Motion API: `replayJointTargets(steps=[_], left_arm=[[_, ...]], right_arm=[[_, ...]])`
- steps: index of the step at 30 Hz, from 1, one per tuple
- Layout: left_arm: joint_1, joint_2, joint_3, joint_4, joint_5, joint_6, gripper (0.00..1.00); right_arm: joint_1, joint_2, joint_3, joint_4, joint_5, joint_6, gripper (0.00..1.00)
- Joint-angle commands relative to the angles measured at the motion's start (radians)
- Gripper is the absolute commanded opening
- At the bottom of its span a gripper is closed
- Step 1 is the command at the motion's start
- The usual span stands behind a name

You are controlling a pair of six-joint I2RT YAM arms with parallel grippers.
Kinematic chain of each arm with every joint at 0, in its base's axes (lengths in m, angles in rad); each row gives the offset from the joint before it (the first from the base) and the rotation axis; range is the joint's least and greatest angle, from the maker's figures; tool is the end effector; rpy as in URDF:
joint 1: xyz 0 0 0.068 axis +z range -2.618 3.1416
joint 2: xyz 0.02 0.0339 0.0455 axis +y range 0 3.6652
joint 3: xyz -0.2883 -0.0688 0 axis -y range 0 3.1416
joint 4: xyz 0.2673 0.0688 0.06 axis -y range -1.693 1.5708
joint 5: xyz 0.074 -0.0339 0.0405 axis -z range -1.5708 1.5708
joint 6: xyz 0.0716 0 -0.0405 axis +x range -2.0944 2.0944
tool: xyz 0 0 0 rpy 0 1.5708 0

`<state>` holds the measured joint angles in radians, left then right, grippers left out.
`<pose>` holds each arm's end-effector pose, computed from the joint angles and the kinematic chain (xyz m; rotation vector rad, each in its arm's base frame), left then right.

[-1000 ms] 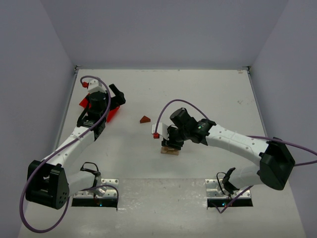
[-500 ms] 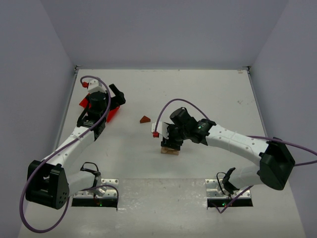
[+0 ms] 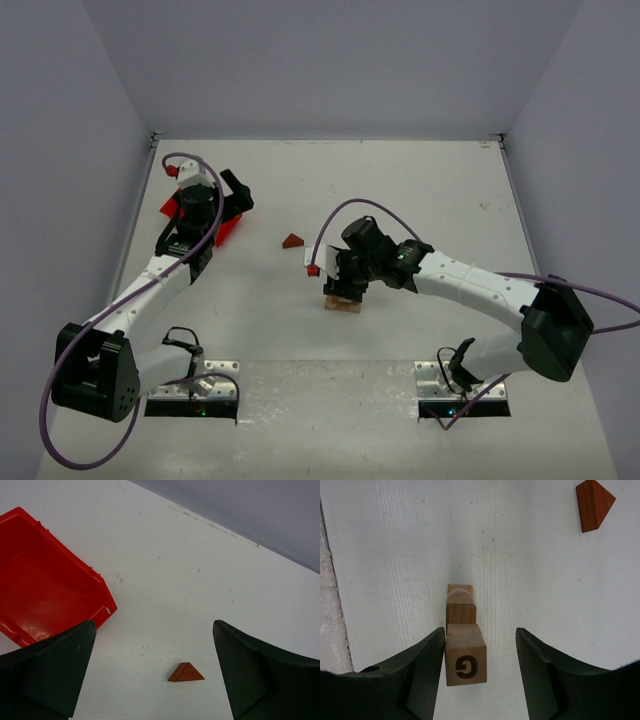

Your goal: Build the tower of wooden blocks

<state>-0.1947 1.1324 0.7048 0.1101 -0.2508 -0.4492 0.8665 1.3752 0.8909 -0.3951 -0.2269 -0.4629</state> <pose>0.2997 -0.0410 0.2735 -0.4078 1.8385 -0.2054 0.1950 0.2544 0.2142 -1.6039 1.8823 0.4542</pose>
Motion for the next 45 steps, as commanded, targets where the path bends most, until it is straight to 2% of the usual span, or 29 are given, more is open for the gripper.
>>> replayJointTargets(steps=[1,6,10,14,15,16,19,21,25,28,31,36,38,42,45], left_arm=[[0.014,-0.009,-0.002,0.058,0.004,0.006,1.00],[0.014,-0.010,-0.002,0.062,0.015,0.007,1.00],[0.014,-0.016,0.002,0.063,0.039,0.010,1.00],[0.014,-0.028,0.007,0.066,0.081,0.009,1.00],[0.014,-0.035,0.010,0.059,0.082,0.002,1.00],[0.014,-0.041,0.015,0.054,0.087,-0.002,1.00],[0.012,-0.047,0.030,0.040,0.114,-0.002,1.00],[0.014,-0.054,0.043,0.012,0.118,-0.012,1.00],[0.014,-0.044,0.076,-0.028,0.122,-0.020,1.00],[0.014,-0.026,0.084,-0.030,0.134,-0.029,1.00],[0.013,0.018,0.099,-0.011,0.179,-0.020,1.00],[0.002,0.148,0.161,-0.021,0.260,0.001,1.00],[-0.026,0.218,0.179,-0.023,0.278,-0.014,1.00],[-0.100,0.328,0.237,-0.047,0.245,-0.007,1.00],[-0.147,0.424,0.275,-0.085,0.206,-0.019,1.00]], right_arm=[[0.005,0.009,0.009,0.044,0.009,0.000,0.59],[0.005,-0.001,0.043,0.030,-0.030,0.012,0.60],[0.005,-0.016,0.092,0.016,-0.072,0.026,0.64],[0.003,-0.040,0.151,0.037,-0.101,0.058,0.82],[0.004,-0.046,0.181,0.051,-0.103,0.073,0.93],[0.005,-0.052,0.199,0.063,-0.102,0.085,0.99],[0.005,-0.071,0.225,0.106,-0.092,0.128,0.99],[0.005,-0.089,0.247,0.192,-0.049,0.210,0.99],[0.005,-0.067,0.327,0.283,0.205,0.291,0.99],[0.005,-0.020,0.442,0.243,0.462,0.373,0.99],[-0.003,-0.019,0.396,0.246,0.621,0.540,0.99],[-0.069,-0.110,0.226,0.255,0.673,0.688,0.99],[-0.142,-0.160,0.152,0.249,0.669,0.769,0.99],[-0.228,-0.210,0.042,0.251,0.625,0.803,0.99],[-0.282,-0.202,0.022,0.251,0.611,0.802,0.99]])
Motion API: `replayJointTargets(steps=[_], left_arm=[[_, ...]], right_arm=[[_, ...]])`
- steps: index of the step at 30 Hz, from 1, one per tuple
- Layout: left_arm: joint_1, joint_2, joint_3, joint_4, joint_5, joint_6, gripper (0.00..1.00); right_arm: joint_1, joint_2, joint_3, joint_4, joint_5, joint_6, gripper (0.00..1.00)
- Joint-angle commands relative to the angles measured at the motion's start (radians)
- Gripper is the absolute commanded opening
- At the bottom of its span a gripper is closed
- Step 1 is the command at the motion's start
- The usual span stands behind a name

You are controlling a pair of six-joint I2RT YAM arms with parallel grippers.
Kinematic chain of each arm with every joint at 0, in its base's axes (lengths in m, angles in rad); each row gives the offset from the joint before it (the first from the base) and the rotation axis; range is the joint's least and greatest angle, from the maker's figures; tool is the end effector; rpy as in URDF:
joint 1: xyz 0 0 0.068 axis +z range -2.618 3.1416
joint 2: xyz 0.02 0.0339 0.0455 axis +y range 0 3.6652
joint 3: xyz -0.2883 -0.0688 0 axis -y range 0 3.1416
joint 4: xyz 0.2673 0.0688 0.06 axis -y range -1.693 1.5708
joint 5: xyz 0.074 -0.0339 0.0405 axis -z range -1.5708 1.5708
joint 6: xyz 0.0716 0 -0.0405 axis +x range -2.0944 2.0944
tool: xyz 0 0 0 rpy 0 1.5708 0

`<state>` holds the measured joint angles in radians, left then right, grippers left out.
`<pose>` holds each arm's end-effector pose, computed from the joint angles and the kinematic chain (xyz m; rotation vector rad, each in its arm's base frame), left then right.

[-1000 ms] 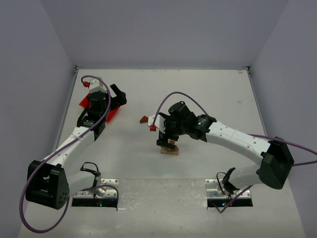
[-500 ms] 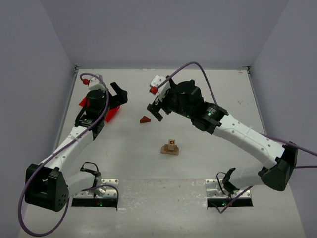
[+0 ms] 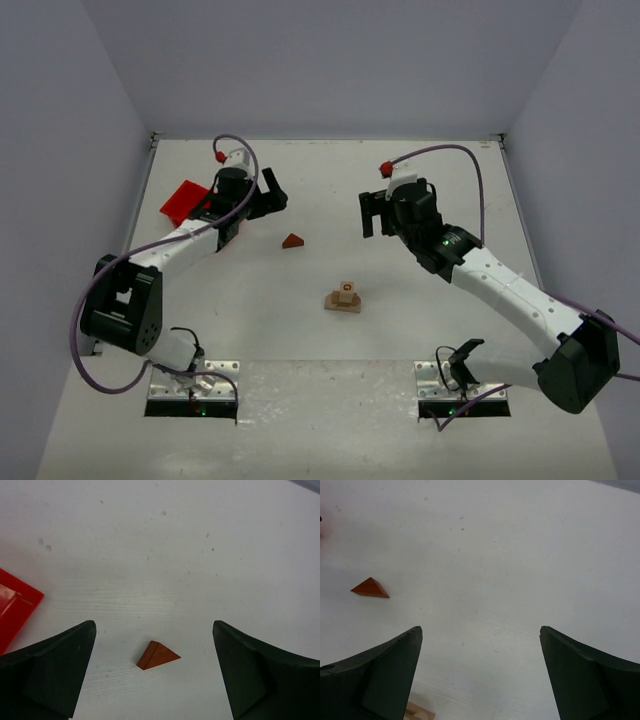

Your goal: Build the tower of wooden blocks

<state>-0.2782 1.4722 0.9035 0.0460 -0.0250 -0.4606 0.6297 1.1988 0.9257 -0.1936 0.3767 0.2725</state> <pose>0.3614 -0.1013 0.2343 -0.2084 2.1108 -0.4179 0.2696 0.1638 0.3045 -0.1239 2.0039 0.1934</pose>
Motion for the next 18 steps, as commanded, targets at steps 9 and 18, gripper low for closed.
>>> replayJointTargets(steps=[9,18], left_arm=[[-0.114,0.298,0.193,-0.082,-0.049,-0.039,1.00],[-0.187,0.404,0.268,-0.217,-0.146,-0.002,0.64]], right_arm=[[-0.131,0.051,-0.053,0.109,-0.151,0.036,0.99],[-0.151,0.061,-0.088,0.126,-0.146,0.034,0.99]])
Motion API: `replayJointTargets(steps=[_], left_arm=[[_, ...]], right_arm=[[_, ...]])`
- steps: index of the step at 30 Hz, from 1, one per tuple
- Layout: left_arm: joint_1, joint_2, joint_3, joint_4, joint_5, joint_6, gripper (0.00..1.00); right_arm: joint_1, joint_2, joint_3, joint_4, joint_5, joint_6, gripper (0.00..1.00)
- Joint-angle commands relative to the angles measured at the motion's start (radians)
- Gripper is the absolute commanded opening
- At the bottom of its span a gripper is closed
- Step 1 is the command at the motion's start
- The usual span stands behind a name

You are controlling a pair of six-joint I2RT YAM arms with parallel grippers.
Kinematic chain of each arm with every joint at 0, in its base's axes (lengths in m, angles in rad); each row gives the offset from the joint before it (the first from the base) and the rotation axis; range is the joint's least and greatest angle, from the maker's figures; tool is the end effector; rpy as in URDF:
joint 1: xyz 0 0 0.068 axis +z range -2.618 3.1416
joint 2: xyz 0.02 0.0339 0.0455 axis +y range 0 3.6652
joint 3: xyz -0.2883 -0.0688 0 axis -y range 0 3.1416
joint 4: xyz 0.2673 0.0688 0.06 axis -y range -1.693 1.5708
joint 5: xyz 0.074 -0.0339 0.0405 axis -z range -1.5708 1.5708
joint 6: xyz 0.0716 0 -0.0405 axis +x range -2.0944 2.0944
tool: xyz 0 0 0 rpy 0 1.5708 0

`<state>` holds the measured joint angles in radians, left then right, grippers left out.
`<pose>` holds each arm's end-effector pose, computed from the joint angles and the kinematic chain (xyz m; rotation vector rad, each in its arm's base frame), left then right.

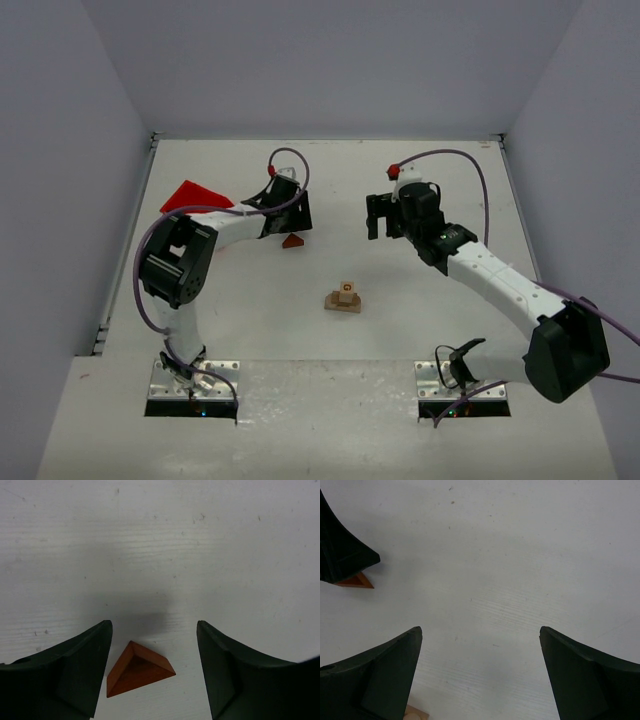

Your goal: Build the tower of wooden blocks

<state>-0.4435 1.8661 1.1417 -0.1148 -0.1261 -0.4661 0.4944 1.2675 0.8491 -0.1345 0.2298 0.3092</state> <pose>0.4020 -0.1810 0.1492 -0.0858 2.4173 -0.2697 0.2937 0.1398 0.2594 -0.0599 2.1156 0.2365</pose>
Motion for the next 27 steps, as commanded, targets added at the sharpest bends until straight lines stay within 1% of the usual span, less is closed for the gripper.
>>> replayJointTargets(steps=[1,4,5,8,9,14,16,21,22,27], left_arm=[[-0.023,0.011,0.026,-0.060,-0.050,-0.002,0.61],[-0.037,0.006,0.006,-0.079,-0.086,-0.011,0.56],[-0.043,0.002,0.002,-0.081,-0.098,-0.013,0.53],[-0.053,-0.002,-0.007,-0.092,-0.121,-0.022,0.48],[-0.054,-0.002,-0.007,-0.094,-0.122,-0.025,0.48],[-0.064,0.011,-0.008,-0.109,-0.128,-0.048,0.35],[-0.071,0.010,-0.011,-0.112,-0.130,-0.057,0.28],[-0.088,-0.011,-0.026,-0.105,-0.135,-0.070,0.03],[-0.090,-0.014,-0.029,-0.104,-0.138,-0.071,0.00],[-0.095,-0.033,-0.045,-0.086,-0.129,-0.072,0.00]], right_arm=[[-0.016,-0.008,-0.013,0.069,0.004,-0.002,0.99],[-0.019,-0.010,-0.019,0.069,0.014,0.002,0.99],[-0.020,-0.010,-0.020,0.070,0.018,0.002,0.99],[-0.023,-0.008,-0.025,0.075,0.019,0.004,0.99],[-0.022,-0.009,-0.027,0.076,0.019,0.005,0.99],[-0.022,-0.002,-0.029,0.076,0.050,0.011,0.99],[-0.022,-0.003,-0.029,0.076,0.056,0.014,0.99],[-0.023,0.001,-0.028,0.076,0.060,0.020,0.99],[-0.023,0.001,-0.029,0.076,0.060,0.022,0.99],[-0.022,-0.005,-0.030,0.077,0.056,0.021,0.99]])
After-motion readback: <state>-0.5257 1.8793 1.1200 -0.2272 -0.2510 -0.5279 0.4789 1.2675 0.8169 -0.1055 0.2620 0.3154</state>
